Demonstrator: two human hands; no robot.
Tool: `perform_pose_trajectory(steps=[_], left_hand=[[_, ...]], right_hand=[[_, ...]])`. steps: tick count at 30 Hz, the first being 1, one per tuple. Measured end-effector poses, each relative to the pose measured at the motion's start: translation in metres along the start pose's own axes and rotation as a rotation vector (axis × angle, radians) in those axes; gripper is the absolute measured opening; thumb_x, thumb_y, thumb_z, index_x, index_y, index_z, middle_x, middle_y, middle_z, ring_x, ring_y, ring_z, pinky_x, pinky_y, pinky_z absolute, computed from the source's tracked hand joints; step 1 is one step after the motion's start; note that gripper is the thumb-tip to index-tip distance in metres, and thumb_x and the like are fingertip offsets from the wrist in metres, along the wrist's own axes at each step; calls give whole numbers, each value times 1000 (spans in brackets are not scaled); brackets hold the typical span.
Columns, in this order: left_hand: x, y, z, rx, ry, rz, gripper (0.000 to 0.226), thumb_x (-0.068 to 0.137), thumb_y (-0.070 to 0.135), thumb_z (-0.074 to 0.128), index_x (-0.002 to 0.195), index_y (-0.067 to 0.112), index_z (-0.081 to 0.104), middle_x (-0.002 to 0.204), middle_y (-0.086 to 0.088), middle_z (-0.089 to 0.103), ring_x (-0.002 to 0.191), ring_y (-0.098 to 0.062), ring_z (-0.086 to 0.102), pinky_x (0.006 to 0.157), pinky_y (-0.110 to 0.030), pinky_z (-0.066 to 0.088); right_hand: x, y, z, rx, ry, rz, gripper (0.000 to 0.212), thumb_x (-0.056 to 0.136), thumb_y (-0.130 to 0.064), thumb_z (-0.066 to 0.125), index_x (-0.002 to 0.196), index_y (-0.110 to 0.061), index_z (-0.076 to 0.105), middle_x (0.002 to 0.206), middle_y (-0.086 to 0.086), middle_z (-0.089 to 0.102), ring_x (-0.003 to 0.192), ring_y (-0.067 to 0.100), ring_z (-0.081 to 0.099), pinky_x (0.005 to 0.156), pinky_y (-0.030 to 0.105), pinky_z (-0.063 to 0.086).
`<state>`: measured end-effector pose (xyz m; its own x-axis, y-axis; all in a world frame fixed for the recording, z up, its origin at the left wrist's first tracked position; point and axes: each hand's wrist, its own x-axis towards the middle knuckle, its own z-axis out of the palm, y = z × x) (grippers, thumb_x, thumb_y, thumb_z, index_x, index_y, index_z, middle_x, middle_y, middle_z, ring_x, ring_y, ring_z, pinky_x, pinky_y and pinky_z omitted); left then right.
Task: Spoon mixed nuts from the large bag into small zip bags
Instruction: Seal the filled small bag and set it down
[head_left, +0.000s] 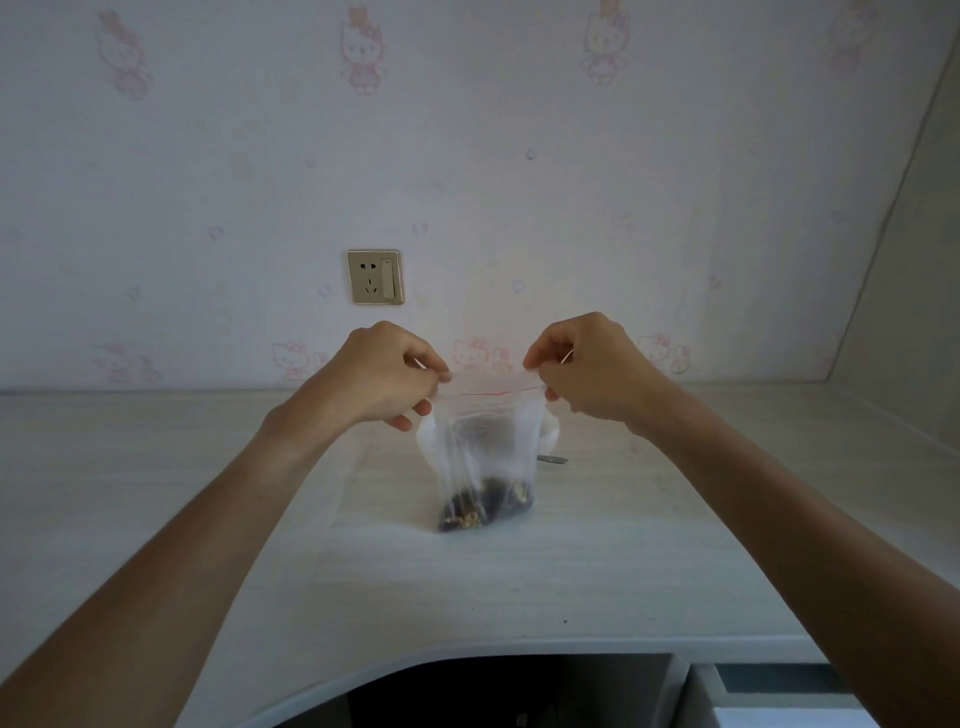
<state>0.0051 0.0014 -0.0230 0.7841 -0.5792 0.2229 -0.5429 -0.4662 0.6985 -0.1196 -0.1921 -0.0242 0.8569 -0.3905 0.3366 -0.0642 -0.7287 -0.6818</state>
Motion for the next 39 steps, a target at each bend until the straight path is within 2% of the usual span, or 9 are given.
perform_pose_trajectory(steps=[4,9,14,19,22,25,29,33,39], left_hand=[[0,-9,-1,183,-3,168,33,90,1,65,105,30,65,112,7,68,90,-8,71,77,-30,58],[-9,-23,5,238,-87,448,55,76,-5,68,105,42,63,134,22,54,128,3,49,101,-27,43],[-6,-26,16,521,-1,621,47,81,23,82,121,39,65,126,22,61,125,-2,43,97,-27,32],[3,-24,20,427,-22,538,35,91,27,78,125,33,69,106,20,72,104,-3,62,95,-29,47],[5,-22,19,349,-61,538,18,92,27,77,109,30,77,95,20,71,91,0,66,86,-30,56],[6,-21,15,347,-107,567,6,90,32,78,96,34,77,88,19,69,86,-3,65,80,-35,56],[8,-19,2,400,-117,573,19,84,49,80,79,39,65,82,22,67,85,5,63,73,-24,51],[10,-12,-2,475,-63,618,28,82,60,76,77,37,61,83,22,63,87,6,57,72,-20,43],[9,-15,0,443,-62,612,29,78,55,82,78,36,61,96,18,56,92,3,52,77,-21,41]], right_hand=[[-2,6,-3,-63,-25,-97,31,92,5,51,95,-19,69,99,1,68,75,14,70,51,13,46],[-12,12,-6,-255,-193,-273,42,87,2,58,98,-38,65,127,-7,54,115,11,58,85,23,48],[-11,12,1,-442,-83,-481,37,89,-7,69,123,-22,69,141,-3,54,130,15,47,109,35,40],[-6,5,12,-433,-191,-511,40,90,-6,69,128,-20,66,128,-6,68,116,12,60,98,20,41],[-1,3,14,-508,-257,-484,34,92,-8,65,123,-20,67,119,-5,73,109,16,64,98,25,45],[5,2,7,-635,-238,-529,25,94,-18,63,116,-25,73,111,-7,76,101,15,64,103,27,34],[8,-2,-7,-665,-274,-580,17,93,-30,68,107,-28,77,107,-8,72,102,12,61,99,29,39],[8,-6,-12,-696,-303,-612,15,91,-39,72,100,-29,79,99,-10,67,95,6,51,80,26,39],[8,-8,-17,-685,-332,-543,17,83,-36,80,82,-24,67,82,-17,55,78,2,45,63,14,28]])
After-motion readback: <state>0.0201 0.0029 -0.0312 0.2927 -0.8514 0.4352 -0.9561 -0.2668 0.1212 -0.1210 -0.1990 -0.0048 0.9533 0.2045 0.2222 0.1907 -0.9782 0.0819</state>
